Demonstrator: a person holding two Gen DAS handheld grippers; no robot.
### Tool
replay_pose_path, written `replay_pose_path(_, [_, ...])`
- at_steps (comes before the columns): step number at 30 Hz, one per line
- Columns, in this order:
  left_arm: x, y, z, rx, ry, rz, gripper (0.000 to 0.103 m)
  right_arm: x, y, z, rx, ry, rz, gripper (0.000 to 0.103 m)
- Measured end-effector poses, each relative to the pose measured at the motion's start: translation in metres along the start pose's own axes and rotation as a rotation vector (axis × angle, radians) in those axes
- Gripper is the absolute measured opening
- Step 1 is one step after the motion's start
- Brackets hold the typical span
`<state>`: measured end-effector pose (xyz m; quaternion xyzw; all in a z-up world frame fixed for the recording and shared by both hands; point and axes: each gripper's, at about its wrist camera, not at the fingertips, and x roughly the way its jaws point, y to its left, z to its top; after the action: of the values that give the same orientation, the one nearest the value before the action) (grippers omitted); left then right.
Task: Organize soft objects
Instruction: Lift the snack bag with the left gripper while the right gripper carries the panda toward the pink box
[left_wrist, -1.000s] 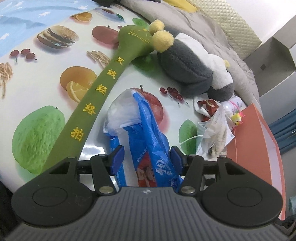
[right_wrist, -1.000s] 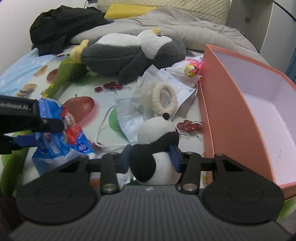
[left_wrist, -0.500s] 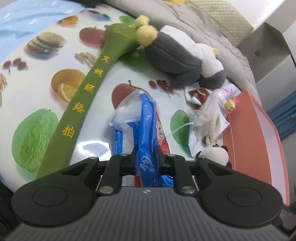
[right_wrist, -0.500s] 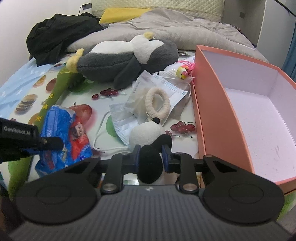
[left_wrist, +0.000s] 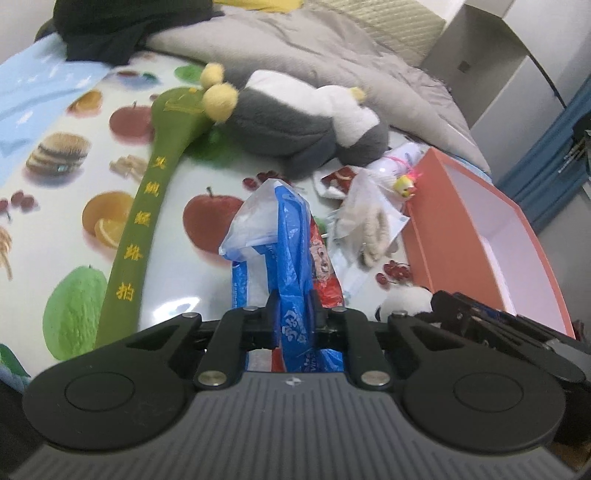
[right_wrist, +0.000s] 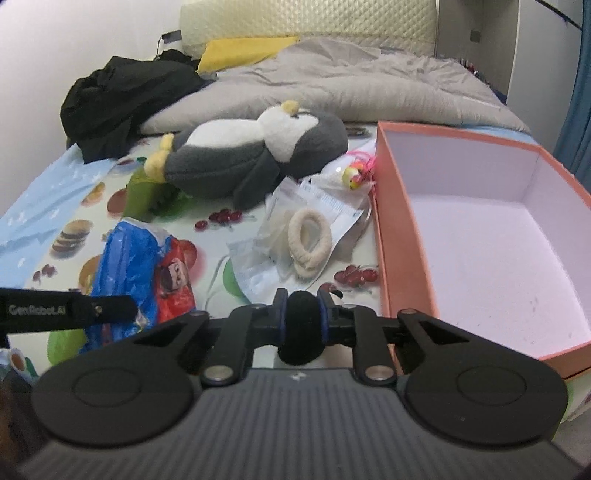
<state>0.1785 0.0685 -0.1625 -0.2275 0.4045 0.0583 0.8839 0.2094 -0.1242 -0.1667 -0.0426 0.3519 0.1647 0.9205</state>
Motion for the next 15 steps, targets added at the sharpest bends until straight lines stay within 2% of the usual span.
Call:
replay_pose_path(8, [-0.016,-0.016,0.004,0.04,-0.01,-0.022,0.016,-0.005,-0.009,0.008,0.035,0.016,0.037,0.02])
replay_pose_path(15, [-0.036,-0.042,0.031,0.123,-0.022,-0.072,0.016,-0.03,-0.019,0.038,0.056,-0.019,0.078,0.02])
